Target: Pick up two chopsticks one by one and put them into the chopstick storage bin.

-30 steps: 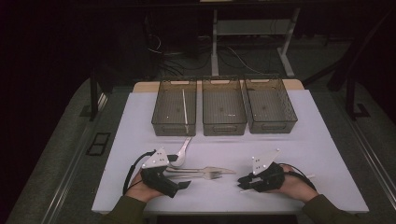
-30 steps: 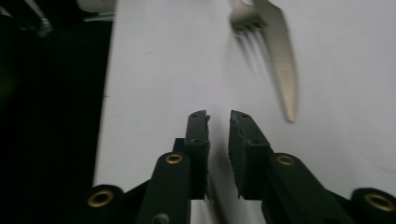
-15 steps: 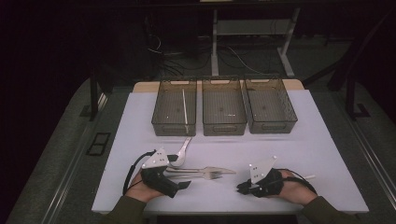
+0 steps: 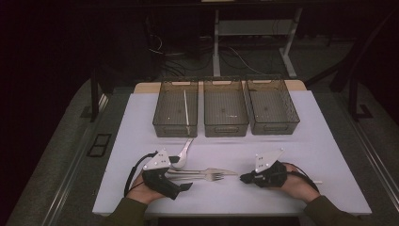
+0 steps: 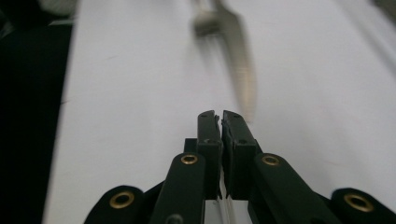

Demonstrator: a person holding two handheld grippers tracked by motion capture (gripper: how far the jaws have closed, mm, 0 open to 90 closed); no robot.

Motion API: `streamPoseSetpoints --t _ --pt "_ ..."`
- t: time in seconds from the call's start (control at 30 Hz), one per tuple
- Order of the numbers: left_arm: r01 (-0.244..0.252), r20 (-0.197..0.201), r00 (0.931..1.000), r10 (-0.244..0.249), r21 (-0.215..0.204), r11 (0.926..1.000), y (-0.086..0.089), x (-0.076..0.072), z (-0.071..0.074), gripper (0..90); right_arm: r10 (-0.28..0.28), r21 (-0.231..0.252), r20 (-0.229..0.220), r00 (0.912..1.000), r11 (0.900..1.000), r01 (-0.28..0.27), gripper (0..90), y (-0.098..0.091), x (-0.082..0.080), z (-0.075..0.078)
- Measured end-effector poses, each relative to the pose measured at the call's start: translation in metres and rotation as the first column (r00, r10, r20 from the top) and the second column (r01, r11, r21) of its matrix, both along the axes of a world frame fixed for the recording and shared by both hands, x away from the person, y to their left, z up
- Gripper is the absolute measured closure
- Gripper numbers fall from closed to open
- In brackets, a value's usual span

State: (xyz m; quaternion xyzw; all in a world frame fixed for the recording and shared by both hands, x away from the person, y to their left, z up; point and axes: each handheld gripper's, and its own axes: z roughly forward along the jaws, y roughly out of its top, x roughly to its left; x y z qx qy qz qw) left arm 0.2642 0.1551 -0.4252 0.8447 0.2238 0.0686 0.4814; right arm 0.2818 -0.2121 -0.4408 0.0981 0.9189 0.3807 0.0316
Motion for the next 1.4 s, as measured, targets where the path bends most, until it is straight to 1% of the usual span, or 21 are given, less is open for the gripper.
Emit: streamPoseSetpoints --t 0.03,0.07,0.1,0.2,0.23,0.33,0.43,0.57,0.63,0.7,0.77,0.87,0.97,1.0,1.07,1.1,1.2,1.23,1.27,1.3,1.4 --pt "-0.002 0.000 1.0000 0.002 -0.002 1.0000 0.000 0.000 0.000 0.0 -0.027 0.000 0.003 0.9996 0.9996 0.027 86.4 -0.003 0.005 0.000" --pt "-0.001 0.000 1.0000 0.001 0.001 1.0000 0.000 0.000 0.000 0.0 -0.072 0.007 -0.012 0.9973 0.9974 0.072 86.4 -0.004 0.008 0.000" --pt "-0.002 -0.001 1.0000 0.002 -0.001 1.0000 -0.001 0.000 0.000 0.0 -0.096 0.005 -0.014 0.9953 0.9954 0.096 86.4 -0.005 0.013 0.000" --pt "-0.001 0.000 1.0000 0.001 0.000 1.0000 -0.001 0.000 0.000 0.0 -0.162 0.001 -0.024 0.9866 0.9869 0.162 86.5 -0.007 0.025 -0.002" --pt "0.000 0.000 1.0000 0.000 0.001 1.0000 0.000 0.000 0.000 0.0 -0.177 -0.005 -0.014 0.9841 0.9842 0.177 86.5 -0.007 0.028 -0.002" --pt "0.000 0.000 1.0000 0.000 0.001 1.0000 0.000 0.000 0.000 0.0 -0.232 0.017 -0.032 0.9723 0.9725 0.232 86.5 -0.004 0.038 -0.002" --pt "0.002 0.002 1.0000 -0.002 0.000 1.0000 0.000 0.000 0.000 0.0 -0.259 0.009 -0.033 0.9652 0.9656 0.260 86.5 0.000 0.046 -0.003" --pt "0.000 -0.003 1.0000 0.000 0.003 1.0000 0.001 0.000 0.000 0.0 -0.276 -0.001 -0.030 0.9607 0.9612 0.276 85.7 0.001 0.051 -0.010" --pt "0.002 -0.003 1.0000 -0.002 0.002 1.0000 0.001 0.000 -0.001 0.0 -0.288 0.016 -0.039 0.9569 0.9573 0.289 77.1 -0.002 0.051 -0.009" --pt "0.004 -0.001 1.0000 -0.004 0.002 1.0000 0.000 -0.001 0.000 0.0 -0.296 0.034 -0.058 0.9533 0.9538 0.299 67.2 -0.008 0.051 -0.004" --pt "0.001 -0.001 1.0000 -0.001 -0.001 1.0000 0.000 -0.001 0.000 0.0 -0.311 0.049 -0.060 0.9484 0.9481 0.314 60.1 -0.017 0.047 0.001" --pt "0.001 -0.005 1.0000 -0.001 0.003 1.0000 0.001 0.000 -0.001 0.0 -0.344 0.068 -0.063 0.9368 0.9349 0.348 55.6 -0.036 0.040 0.006" --pt "0.002 -0.006 1.0000 -0.002 0.000 1.0000 0.000 0.000 -0.001 0.0 -0.377 0.059 -0.063 0.9241 0.9229 0.380 52.8 -0.053 0.030 0.010" --pt "0.000 -0.007 1.0000 0.000 -0.001 1.0000 0.000 -0.001 -0.001 0.0 -0.382 0.059 -0.065 0.9218 0.9206 0.386 54.0 -0.057 0.028 0.011" --pt "-0.001 -0.010 1.0000 0.001 -0.003 1.0000 0.000 -0.001 -0.001 0.0 -0.382 0.051 -0.074 0.9212 0.9211 0.386 53.2 -0.065 0.022 0.012" --pt "-0.001 -0.012 0.9999 0.001 -0.001 1.0000 0.001 -0.001 -0.001 0.0 -0.386 0.041 -0.073 0.9196 0.9201 0.389 53.1 -0.067 0.019 0.013" --pt "0.001 -0.007 1.0000 -0.001 0.001 1.0000 0.002 0.000 -0.001 0.0 -0.379 -0.002 -0.059 0.9235 0.9252 0.380 52.8 -0.073 0.010 0.013" --pt "0.000 -0.009 1.0000 0.000 0.000 1.0000 0.002 0.000 -0.001 0.0 -0.386 -0.008 -0.057 0.9207 0.9224 0.386 53.3 -0.076 0.007 0.013" --pt "-0.003 -0.012 0.9999 0.003 -0.002 1.0000 0.002 0.000 -0.001 0.0 -0.394 -0.014 -0.064 0.9169 0.9190 0.394 55.7 -0.080 0.005 0.013" --pt "-0.001 -0.009 1.0000 0.001 0.000 1.0000 0.002 0.000 -0.001 0.0 -0.394 -0.021 -0.074 0.9162 0.9192 0.393 57.7 -0.084 0.004 0.013" --pt "-0.002 -0.007 1.0000 0.002 -0.002 1.0000 0.002 -0.001 0.000 0.0 -0.400 -0.046 -0.076 0.9133 0.9163 0.398 64.5 -0.095 0.001 0.011"
